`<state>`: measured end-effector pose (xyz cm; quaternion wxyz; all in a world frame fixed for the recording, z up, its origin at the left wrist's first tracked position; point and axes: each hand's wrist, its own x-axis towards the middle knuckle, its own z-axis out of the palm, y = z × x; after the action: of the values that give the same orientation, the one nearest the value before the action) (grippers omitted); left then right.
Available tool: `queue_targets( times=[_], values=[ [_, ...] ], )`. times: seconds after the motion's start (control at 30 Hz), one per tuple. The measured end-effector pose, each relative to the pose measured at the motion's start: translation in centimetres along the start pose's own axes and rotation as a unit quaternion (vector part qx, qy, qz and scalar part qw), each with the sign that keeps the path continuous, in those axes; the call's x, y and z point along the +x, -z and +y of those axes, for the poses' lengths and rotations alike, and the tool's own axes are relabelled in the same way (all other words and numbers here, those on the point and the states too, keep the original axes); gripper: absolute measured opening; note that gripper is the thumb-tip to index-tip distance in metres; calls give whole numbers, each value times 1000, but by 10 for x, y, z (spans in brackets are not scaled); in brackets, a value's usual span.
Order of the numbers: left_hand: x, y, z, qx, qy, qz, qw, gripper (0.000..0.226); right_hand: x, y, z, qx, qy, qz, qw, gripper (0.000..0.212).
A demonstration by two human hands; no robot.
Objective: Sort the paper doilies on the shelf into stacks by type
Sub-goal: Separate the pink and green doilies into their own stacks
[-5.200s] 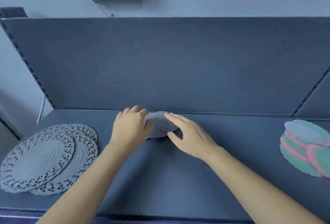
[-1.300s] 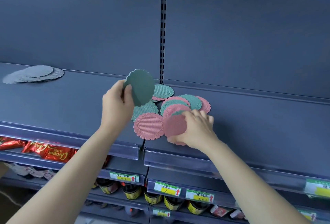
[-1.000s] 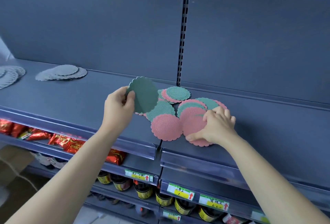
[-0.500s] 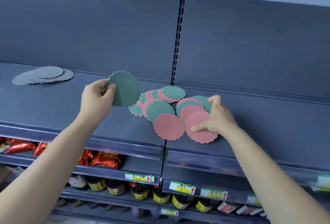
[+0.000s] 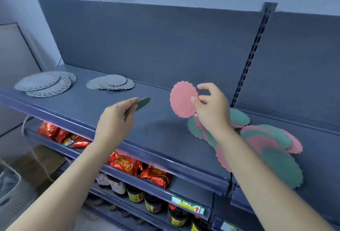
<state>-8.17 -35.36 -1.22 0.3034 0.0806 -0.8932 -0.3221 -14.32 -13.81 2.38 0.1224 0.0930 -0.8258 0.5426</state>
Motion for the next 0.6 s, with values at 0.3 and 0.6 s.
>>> queue_targets(
  times=[0.3, 0.6],
  values=[
    [93, 68, -146, 161, -35, -2, 986, 26, 25, -172, -39, -88, 54, 20, 994, 22],
    [116, 76, -215, 163, -100, -278, 941, 49, 24, -256, -38, -328, 284, 59, 899, 32]
  ],
)
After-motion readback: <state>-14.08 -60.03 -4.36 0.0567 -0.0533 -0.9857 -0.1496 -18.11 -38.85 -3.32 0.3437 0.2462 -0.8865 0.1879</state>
